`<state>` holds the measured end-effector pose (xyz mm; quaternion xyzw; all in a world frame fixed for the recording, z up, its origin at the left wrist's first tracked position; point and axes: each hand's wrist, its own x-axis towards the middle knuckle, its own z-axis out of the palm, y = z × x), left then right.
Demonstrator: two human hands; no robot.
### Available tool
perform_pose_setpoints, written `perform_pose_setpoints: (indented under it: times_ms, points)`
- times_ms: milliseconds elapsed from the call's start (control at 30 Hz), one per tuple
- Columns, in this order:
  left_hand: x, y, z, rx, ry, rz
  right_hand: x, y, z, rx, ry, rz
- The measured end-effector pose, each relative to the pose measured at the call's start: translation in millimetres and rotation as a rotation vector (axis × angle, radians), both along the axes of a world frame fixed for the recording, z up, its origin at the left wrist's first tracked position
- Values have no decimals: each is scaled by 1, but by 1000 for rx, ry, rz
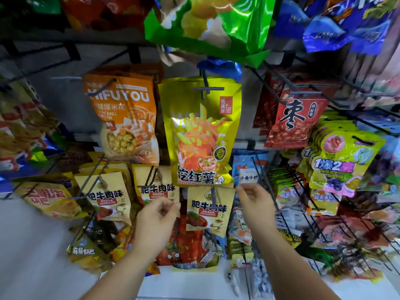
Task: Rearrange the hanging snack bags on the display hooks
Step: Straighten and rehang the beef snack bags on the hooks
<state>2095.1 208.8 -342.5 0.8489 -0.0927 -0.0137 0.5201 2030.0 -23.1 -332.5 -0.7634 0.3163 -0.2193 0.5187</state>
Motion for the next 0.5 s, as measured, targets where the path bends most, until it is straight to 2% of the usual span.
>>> perform_pose_setpoints:
  times_ms: [200,367,500]
  points:
    - [35,-40,-28,1,261,-95,18,-5,-18,52,198,216]
    - [60,-66,-52,64,277,-115,30,-8,-29,-90,287,235]
    - [58,-76,-49,133,186,-58,34,-12,-38,-140,286,224]
